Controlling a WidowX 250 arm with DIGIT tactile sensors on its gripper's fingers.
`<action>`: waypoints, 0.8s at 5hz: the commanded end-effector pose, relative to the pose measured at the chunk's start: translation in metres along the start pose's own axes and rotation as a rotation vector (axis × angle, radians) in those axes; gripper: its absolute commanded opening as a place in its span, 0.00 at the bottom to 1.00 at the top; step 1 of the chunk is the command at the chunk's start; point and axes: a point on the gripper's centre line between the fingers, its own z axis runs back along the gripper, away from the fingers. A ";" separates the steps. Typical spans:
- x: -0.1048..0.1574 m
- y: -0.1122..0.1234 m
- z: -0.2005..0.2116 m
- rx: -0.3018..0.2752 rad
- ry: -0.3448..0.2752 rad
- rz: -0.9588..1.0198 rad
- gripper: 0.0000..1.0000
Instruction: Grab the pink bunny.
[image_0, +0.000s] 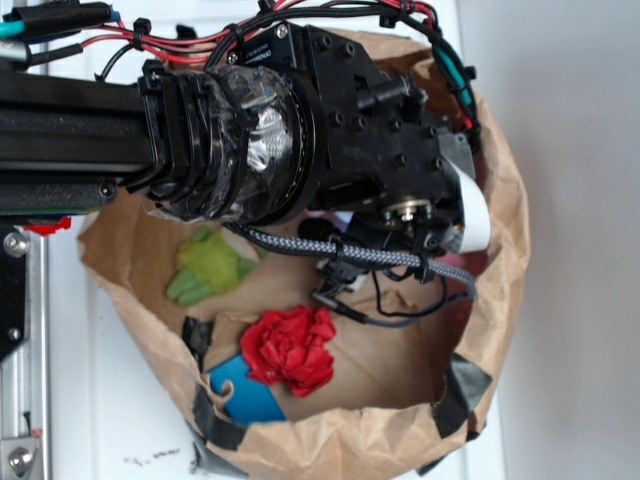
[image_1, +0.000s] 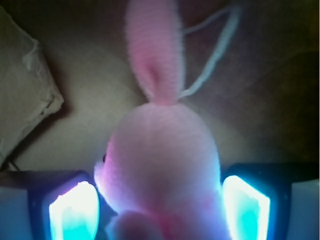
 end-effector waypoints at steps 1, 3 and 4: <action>-0.012 -0.022 0.031 -0.017 -0.018 -0.013 0.00; -0.014 0.006 0.082 -0.103 -0.064 0.075 0.00; -0.010 0.019 0.102 -0.153 -0.081 0.129 0.00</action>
